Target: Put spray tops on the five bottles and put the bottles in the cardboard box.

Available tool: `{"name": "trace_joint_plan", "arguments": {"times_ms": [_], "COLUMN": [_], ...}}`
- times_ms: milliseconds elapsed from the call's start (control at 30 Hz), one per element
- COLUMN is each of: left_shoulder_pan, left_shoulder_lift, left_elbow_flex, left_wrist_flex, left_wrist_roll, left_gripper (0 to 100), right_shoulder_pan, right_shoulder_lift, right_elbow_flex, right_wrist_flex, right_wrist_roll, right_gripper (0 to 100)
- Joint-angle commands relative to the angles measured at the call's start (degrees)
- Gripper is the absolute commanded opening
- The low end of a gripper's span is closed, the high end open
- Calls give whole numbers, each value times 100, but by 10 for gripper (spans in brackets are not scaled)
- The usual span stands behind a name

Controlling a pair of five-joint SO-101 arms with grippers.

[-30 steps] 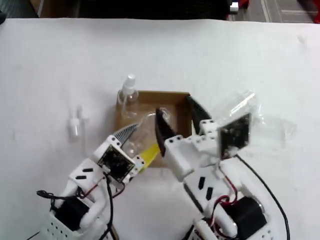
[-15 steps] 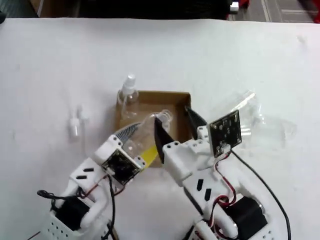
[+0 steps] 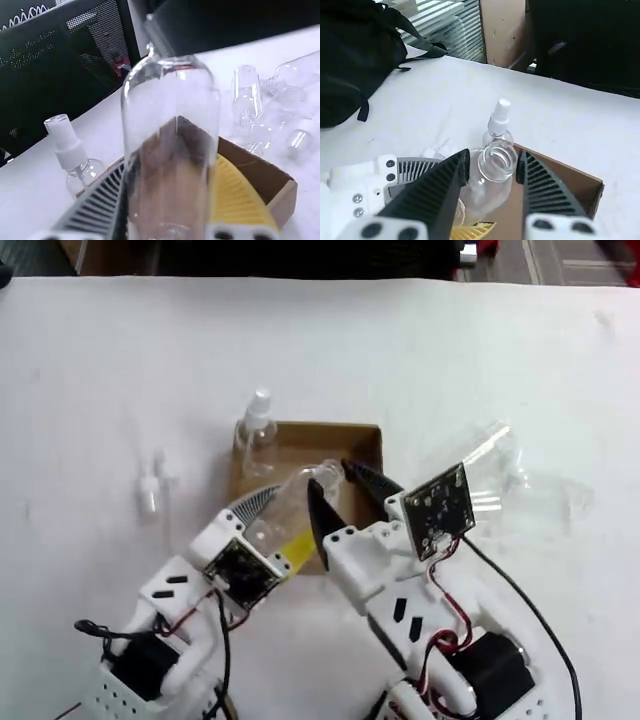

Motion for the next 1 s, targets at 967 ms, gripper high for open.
{"name": "trace_joint_plan", "arguments": {"times_ms": [967], "left_shoulder_pan": [224], "left_shoulder_lift": [-48], "left_elbow_flex": [-26], "left_wrist_flex": [-114], "left_wrist_roll": [-35], "left_gripper": [35], "right_shoulder_pan": [-514], "right_shoulder_lift": [31], "right_elbow_flex": [457], "right_wrist_flex": [-804], "right_wrist_roll": [448], "right_gripper": [121]}}
